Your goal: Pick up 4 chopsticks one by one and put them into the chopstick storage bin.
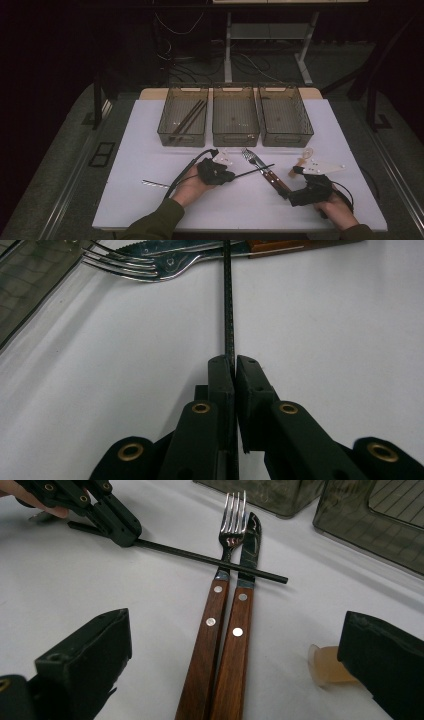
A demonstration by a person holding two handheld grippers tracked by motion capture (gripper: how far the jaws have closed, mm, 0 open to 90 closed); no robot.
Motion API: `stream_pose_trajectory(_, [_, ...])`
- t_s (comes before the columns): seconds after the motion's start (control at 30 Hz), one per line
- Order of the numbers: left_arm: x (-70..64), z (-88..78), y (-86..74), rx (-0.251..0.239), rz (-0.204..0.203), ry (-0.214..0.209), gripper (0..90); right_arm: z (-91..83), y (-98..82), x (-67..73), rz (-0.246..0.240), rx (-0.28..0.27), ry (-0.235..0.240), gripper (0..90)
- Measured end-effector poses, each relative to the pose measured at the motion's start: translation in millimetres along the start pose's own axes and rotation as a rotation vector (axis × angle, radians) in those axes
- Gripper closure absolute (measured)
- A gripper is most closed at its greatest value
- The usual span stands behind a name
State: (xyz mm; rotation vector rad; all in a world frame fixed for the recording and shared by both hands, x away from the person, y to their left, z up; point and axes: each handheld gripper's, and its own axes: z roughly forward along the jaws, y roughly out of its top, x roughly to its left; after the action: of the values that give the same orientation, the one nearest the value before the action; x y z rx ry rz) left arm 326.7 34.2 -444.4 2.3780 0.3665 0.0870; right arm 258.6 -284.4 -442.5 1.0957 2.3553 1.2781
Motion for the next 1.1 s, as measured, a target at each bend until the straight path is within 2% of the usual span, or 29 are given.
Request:
stream_pose_trajectory(0.03, [-0.5, 0.6, -0.1, -0.01, -0.013, 0.0, 85.3, -0.1, 0.0, 0.0, 0.0, 0.0, 0.0, 1.1])
stream_pose_trajectory(0.13, [0.2, -0.9, 0.0, -0.005, -0.017, -0.006, 85.3, -0.2, 0.0, -0.1, -0.002, -0.001, 0.0, 1.1])
stream_pose_trajectory(0.3, [1.5, -6.2, 0.7, -0.031, -0.034, -0.014, 85.3, -0.2, 0.0, 0.0, -0.002, -0.002, 0.0, 1.2])
stream_pose_trajectory(0.43, [4.3, -14.8, 0.7, -0.052, -0.041, -0.022, 85.3, -0.3, 0.1, 0.2, -0.001, -0.003, 0.0, 1.1])
stream_pose_trajectory(0.5, [4.1, -19.4, 0.4, -0.067, -0.065, -0.025, 85.4, -0.3, 0.1, 0.3, 0.0, -0.004, 0.0, 1.1])
stream_pose_trajectory(0.77, [6.6, -34.8, -1.2, -0.105, -0.094, -0.031, 85.3, -0.4, 0.1, 0.5, -0.003, -0.004, 0.004, 1.1])
stream_pose_trajectory(1.1, [8.4, -48.5, -4.1, -0.115, -0.097, -0.032, 85.3, -0.5, -0.1, 0.8, -0.007, -0.002, 0.004, 1.1])
